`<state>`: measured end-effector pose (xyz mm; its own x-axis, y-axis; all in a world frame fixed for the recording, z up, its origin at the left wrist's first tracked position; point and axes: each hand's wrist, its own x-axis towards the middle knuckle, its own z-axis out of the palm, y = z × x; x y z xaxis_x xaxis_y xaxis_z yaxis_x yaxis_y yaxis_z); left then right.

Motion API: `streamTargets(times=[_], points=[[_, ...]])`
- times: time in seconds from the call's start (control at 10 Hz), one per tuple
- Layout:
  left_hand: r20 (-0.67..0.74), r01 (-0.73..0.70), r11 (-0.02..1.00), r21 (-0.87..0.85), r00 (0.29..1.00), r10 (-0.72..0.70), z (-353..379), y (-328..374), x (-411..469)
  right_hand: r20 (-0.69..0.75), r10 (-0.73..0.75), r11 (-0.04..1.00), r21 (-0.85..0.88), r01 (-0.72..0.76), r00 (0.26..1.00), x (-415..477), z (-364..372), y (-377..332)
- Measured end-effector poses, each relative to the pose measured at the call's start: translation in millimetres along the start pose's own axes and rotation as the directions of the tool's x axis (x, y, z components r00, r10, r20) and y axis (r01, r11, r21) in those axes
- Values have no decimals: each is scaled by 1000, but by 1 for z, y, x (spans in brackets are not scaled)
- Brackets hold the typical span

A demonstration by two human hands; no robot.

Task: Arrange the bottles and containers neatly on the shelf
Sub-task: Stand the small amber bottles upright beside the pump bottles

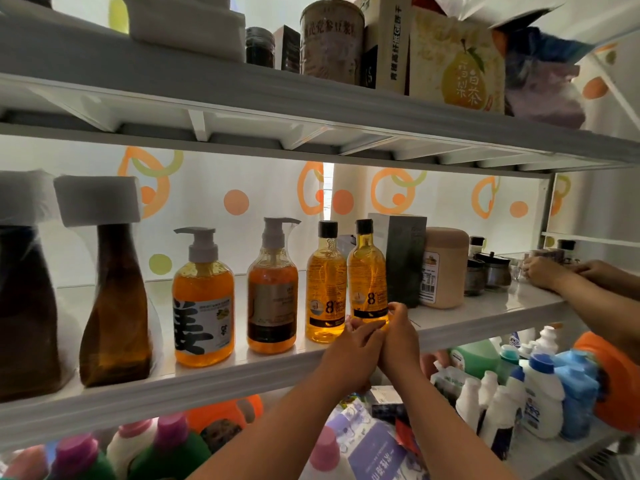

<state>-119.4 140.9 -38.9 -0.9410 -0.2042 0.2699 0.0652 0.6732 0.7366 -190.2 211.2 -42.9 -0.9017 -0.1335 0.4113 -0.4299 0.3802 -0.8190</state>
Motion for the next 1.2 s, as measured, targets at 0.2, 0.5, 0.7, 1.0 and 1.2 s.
streamTargets(times=[0.2, 0.5, 0.7, 1.0, 1.2], points=[[-24, -31, 999, 39, 999, 32, 2, 1, -1, 29, -29, 988, -149, 33, 999, 3, 1, 2], [-51, -130, 987, 99, 989, 136, 4, -9, 1, 6, -72, 988, -135, 72, 997, 0, -1, 4], [-33, -224, 948, 226, 971, 238, 5, -9, -2, 10, -62, 984, -169, 63, 998, 1, 0, 4], [101, -257, 904, 340, 966, 237, 0, -8, -10, 22, -15, 976, -215, 19, 1000, 6, 4, 8], [-19, -200, 942, 269, 977, 213, 1, -5, -9, -5, 14, 968, -251, -14, 1000, 8, 5, 9]])
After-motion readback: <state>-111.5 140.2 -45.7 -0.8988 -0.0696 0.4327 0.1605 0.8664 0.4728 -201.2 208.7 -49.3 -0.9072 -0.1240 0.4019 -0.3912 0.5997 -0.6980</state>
